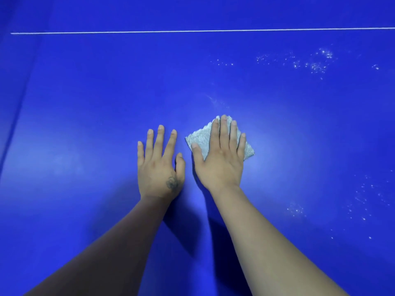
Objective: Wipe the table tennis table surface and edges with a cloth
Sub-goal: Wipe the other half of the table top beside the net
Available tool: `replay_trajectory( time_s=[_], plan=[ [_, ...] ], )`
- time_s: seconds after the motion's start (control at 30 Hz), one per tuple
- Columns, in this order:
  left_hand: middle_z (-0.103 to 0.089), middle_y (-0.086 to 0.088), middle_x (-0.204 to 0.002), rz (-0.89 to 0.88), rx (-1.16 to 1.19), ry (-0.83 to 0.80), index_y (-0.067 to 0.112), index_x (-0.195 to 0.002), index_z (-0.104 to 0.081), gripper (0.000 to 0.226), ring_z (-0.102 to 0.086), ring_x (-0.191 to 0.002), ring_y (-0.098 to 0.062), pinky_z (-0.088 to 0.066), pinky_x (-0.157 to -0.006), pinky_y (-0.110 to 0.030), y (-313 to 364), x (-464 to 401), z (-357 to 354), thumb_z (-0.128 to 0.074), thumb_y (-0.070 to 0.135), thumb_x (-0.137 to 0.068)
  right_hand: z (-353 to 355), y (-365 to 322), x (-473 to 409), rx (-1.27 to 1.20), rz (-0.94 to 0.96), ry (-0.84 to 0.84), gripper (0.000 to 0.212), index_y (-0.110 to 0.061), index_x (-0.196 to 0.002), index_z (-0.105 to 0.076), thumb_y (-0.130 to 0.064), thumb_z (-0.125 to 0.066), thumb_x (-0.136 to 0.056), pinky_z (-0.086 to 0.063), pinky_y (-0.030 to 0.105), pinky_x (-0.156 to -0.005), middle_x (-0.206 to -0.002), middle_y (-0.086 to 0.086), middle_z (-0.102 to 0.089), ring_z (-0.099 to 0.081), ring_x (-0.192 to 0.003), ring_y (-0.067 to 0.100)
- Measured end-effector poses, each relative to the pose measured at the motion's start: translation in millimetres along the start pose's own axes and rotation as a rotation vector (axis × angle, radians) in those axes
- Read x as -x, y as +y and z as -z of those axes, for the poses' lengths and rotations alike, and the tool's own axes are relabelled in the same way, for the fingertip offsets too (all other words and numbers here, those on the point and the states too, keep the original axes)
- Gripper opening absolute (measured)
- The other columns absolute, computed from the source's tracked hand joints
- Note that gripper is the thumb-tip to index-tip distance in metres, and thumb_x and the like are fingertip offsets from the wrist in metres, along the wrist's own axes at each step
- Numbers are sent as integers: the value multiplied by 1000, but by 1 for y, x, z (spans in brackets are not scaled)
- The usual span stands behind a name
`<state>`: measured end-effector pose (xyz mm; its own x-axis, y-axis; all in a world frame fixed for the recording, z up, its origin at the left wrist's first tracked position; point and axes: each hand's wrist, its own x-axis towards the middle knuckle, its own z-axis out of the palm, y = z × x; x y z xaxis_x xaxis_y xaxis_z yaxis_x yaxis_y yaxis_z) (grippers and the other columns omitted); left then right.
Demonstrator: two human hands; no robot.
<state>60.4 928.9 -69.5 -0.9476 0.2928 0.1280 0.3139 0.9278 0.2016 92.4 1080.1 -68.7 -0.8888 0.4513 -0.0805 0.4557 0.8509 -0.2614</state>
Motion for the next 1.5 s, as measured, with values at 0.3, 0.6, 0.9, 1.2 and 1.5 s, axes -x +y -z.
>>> replay_trajectory(
  time_s=[0.3,0.6,0.9,1.2,1.5],
  plan=[
    [-33,-12,-172,223,44,67,14,-159,-45,62,-22,-162,-36,-10,-133,-58,28,-102,-15,-39,46,-107,16,74,31,79,70,-8,83,-19,-170,-10,-62,-36,-105,-7,51,-132,-178,-2,-3,4,-165,20],
    [-16,-9,-179,209,-63,17,22,-171,-23,68,-8,-166,-33,-9,-133,-57,33,-114,-33,-21,53,-111,12,42,-80,61,-179,17,79,-12,-170,0,-57,-13,-106,2,55,-131,-178,6,8,11,-164,28],
    [-19,-7,-179,230,-77,-13,23,-169,-29,61,-12,-166,-33,-11,-133,-55,30,-119,-34,-22,38,-111,0,-16,-106,23,25,27,75,-14,-170,-8,-56,-23,-109,-3,54,-132,-179,2,0,4,-165,25],
    [-9,-3,-180,244,-75,-82,26,-172,-20,63,-2,-167,-29,-6,-134,-53,30,-119,-29,-17,43,-111,21,55,-84,85,29,11,77,-16,-170,-11,-55,-30,-108,-9,54,-131,-178,2,-6,-2,-165,24],
    [-14,-4,-180,251,-32,-67,24,-170,-27,63,-4,-167,-31,-7,-134,-55,28,-120,-31,-26,41,-110,16,7,-213,-49,-217,28,83,-15,-170,-6,-59,-26,-103,7,55,-131,-178,3,5,10,-164,27]
  ],
)
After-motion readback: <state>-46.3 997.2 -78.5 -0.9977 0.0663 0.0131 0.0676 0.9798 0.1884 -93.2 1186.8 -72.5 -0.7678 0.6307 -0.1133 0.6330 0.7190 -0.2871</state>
